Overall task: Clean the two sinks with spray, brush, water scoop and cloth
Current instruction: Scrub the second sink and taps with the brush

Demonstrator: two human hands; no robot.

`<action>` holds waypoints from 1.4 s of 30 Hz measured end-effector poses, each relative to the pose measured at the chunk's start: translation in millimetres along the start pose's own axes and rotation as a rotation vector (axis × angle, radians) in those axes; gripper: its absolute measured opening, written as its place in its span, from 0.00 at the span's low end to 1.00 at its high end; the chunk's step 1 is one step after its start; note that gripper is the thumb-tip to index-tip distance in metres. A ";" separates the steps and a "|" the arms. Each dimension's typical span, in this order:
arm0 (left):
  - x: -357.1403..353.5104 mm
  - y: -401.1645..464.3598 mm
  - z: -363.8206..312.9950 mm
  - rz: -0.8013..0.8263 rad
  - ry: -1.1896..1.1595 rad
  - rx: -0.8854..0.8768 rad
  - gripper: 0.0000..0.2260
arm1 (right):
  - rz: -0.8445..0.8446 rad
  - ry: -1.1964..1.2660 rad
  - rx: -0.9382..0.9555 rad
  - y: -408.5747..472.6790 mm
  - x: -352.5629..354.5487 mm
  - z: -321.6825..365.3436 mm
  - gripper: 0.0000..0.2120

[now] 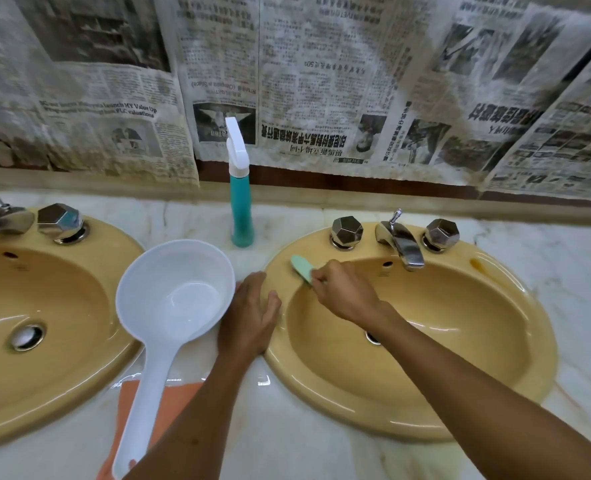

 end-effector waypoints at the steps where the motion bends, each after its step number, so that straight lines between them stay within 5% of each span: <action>1: -0.3 0.0 0.0 -0.003 -0.002 0.003 0.29 | 0.018 -0.021 0.012 9.6 2.2 0.8 0.11; 5: -0.6 -2.1 -0.8 0.004 -0.011 0.022 0.30 | -0.063 -0.011 -0.066 50.8 12.6 -6.1 0.10; 17: -4.3 2.5 2.0 -0.008 0.007 -0.004 0.27 | 0.124 0.112 0.109 86.9 -9.3 25.8 0.05; 21: -5.5 2.6 2.2 -0.018 -0.005 0.002 0.28 | 0.038 0.107 0.050 93.9 -1.5 14.2 0.06; 42: -3.7 1.0 4.1 -0.003 -0.006 0.024 0.27 | -0.066 0.001 0.117 -33.8 -15.9 -24.1 0.16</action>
Point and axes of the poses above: each hand's wrist, its own y-axis towards the middle knuckle, its own x-axis out of the back of the hand, z = x × y, the point moved 1 cm from there along y, towards the middle knuckle, and after that the axes turned 12 degrees about x, right-handed, at the moved point
